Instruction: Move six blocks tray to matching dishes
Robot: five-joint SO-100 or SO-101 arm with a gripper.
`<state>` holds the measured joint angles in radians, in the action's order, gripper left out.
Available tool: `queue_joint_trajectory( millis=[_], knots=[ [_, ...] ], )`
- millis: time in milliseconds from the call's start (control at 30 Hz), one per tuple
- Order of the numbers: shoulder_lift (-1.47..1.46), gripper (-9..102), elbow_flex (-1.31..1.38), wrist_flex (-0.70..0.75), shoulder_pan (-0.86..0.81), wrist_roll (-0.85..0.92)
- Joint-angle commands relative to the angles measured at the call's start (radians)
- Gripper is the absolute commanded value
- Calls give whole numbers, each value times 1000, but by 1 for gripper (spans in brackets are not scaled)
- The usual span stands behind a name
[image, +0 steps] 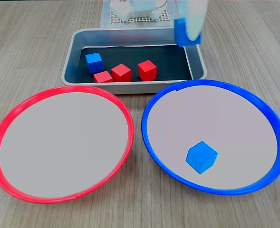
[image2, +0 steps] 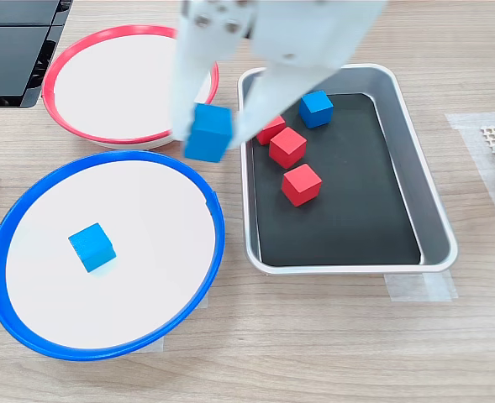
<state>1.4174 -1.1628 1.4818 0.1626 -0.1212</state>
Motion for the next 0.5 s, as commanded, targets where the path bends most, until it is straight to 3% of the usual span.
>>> queue_joint_trajectory(
  millis=[0,167,233,300,400,467],
  knots=[
    [-101,0,94,-193,20,-2],
    [-296,7,80,-379,37,66],
    [-325,16,67,-385,35,72],
    [-322,18,52,-362,28,87],
    [-253,13,8,-291,15,129],
    [-178,1,-35,-218,8,195]
  ],
)
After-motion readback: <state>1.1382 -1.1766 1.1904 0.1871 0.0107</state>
